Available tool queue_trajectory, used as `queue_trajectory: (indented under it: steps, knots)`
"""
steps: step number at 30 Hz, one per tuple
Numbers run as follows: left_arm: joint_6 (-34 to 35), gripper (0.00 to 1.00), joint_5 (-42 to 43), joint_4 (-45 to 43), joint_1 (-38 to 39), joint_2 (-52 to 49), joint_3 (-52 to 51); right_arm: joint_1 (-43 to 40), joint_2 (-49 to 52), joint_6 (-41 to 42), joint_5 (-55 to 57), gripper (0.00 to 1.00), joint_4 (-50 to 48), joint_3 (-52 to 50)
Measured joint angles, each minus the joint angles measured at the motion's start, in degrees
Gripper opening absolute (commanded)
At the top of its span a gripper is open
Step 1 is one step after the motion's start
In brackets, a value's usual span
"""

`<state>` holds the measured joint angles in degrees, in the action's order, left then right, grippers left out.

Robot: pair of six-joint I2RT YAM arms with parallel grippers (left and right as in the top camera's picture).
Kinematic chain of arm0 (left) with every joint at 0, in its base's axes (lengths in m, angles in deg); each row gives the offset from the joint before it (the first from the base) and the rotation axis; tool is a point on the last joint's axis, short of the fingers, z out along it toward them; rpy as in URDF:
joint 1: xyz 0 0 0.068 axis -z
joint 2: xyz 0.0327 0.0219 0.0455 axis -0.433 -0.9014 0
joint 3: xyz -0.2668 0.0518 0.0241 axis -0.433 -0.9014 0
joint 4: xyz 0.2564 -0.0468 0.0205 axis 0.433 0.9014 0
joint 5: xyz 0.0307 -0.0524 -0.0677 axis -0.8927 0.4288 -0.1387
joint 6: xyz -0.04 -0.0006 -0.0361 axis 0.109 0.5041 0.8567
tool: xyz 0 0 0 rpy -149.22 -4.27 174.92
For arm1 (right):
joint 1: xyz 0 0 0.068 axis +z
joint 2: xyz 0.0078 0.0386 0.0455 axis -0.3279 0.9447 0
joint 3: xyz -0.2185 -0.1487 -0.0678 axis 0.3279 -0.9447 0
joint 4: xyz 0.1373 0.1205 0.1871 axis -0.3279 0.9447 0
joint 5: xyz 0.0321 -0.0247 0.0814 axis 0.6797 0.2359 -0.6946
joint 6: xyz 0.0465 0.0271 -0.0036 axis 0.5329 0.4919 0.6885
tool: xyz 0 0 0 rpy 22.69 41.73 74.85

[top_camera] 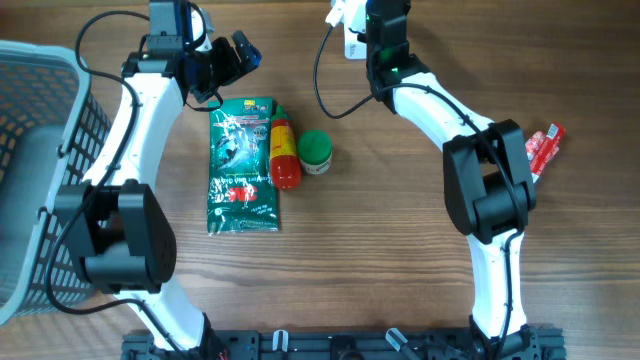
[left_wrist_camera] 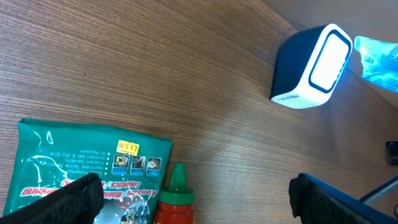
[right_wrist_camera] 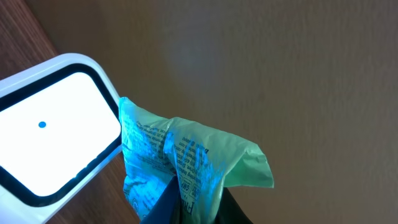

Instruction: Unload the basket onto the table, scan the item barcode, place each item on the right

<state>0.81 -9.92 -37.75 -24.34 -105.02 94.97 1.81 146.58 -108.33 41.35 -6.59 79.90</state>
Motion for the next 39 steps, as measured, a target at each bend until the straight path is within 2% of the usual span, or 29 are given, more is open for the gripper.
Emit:
queue_trajectory:
  steps: [4,6,9,14,15,16,17,19,22,23,24,25,26,27,29,30,31,32,34,36,39]
  knots:
    - [0.00,1.00,0.00,-0.02,0.00,0.00,0.00,0.00,0.00,3.28,-0.02,0.04,-0.48,0.00]
    - [-0.02,1.00,0.00,-0.04,0.00,0.00,0.00,-0.22,-1.01,11.43,-1.84,0.04,3.72,-0.02]
    - [-0.02,1.00,-0.02,-0.13,0.00,0.00,0.00,-2.82,-11.61,28.92,-9.16,0.04,15.17,-0.33]
    - [0.00,1.00,-0.20,0.00,0.00,0.00,0.00,-13.99,-32.94,60.28,-19.02,0.04,50.69,1.25]
    - [0.00,1.00,-0.20,-0.13,0.00,0.00,0.00,-16.15,-34.03,64.28,-19.34,0.04,55.65,1.64]
    - [0.00,1.00,-0.20,-0.11,0.00,0.00,0.00,-19.41,-34.62,70.53,-19.96,0.04,65.31,1.46]
    - [0.00,1.00,-0.22,-0.04,0.00,0.00,0.00,-21.53,-34.18,73.66,-20.17,0.04,69.20,1.18]
    - [0.00,1.00,-0.20,0.00,0.00,0.00,0.00,-27.52,-32.59,80.67,-20.76,0.04,71.93,-2.99]
    - [-0.02,1.00,-0.22,-0.04,0.00,0.00,0.00,-35.06,-28.57,87.38,-20.98,0.04,66.77,-11.67]
    - [0.00,1.00,-0.22,-0.02,0.00,0.00,0.00,-36.83,-27.28,88.50,-21.07,0.04,65.44,-14.10]
    - [0.00,1.00,-0.22,0.00,0.00,0.00,0.00,-37.92,-26.32,89.11,-21.07,0.11,65.22,-15.41]
    - [0.00,1.00,-0.22,0.00,0.00,0.00,0.00,-39.52,-24.94,89.92,-21.05,0.30,65.07,-17.03]
    - [0.00,1.00,-0.22,0.00,0.00,0.00,0.00,-40.17,-24.50,89.90,-21.07,0.41,65.11,-17.42]
    - [0.00,1.00,-0.20,0.00,0.00,0.00,0.00,-40.48,-24.39,89.64,-21.07,0.44,64.96,-17.42]
    - [0.00,1.00,-0.22,-0.02,0.00,0.00,0.00,-40.46,-24.39,88.67,-21.46,0.61,64.89,-17.42]
    - [0.00,1.00,-0.22,-0.02,0.00,0.00,0.00,-40.46,-24.39,87.69,-22.27,0.67,65.05,-17.20]
    - [0.00,1.00,-0.22,0.00,0.00,0.00,0.00,-40.52,-24.33,86.36,-24.83,0.86,66.07,-16.13]
    - [0.00,1.00,-0.22,0.00,0.00,0.00,0.00,-40.50,-24.30,84.61,-27.87,1.00,67.82,-13.64]
    - [0.00,1.00,-0.20,-0.07,0.00,0.00,0.00,-38.95,-24.00,80.11,-32.96,1.00,74.66,-5.84]
    - [0.00,1.00,-0.20,0.02,0.00,0.00,0.00,-33.53,-24.02,76.02,-34.99,1.00,78.97,1.64]
    - [-0.02,1.00,-0.20,0.00,0.00,0.00,0.00,-18.56,-24.02,72.11,-35.39,1.00,78.66,6.91]
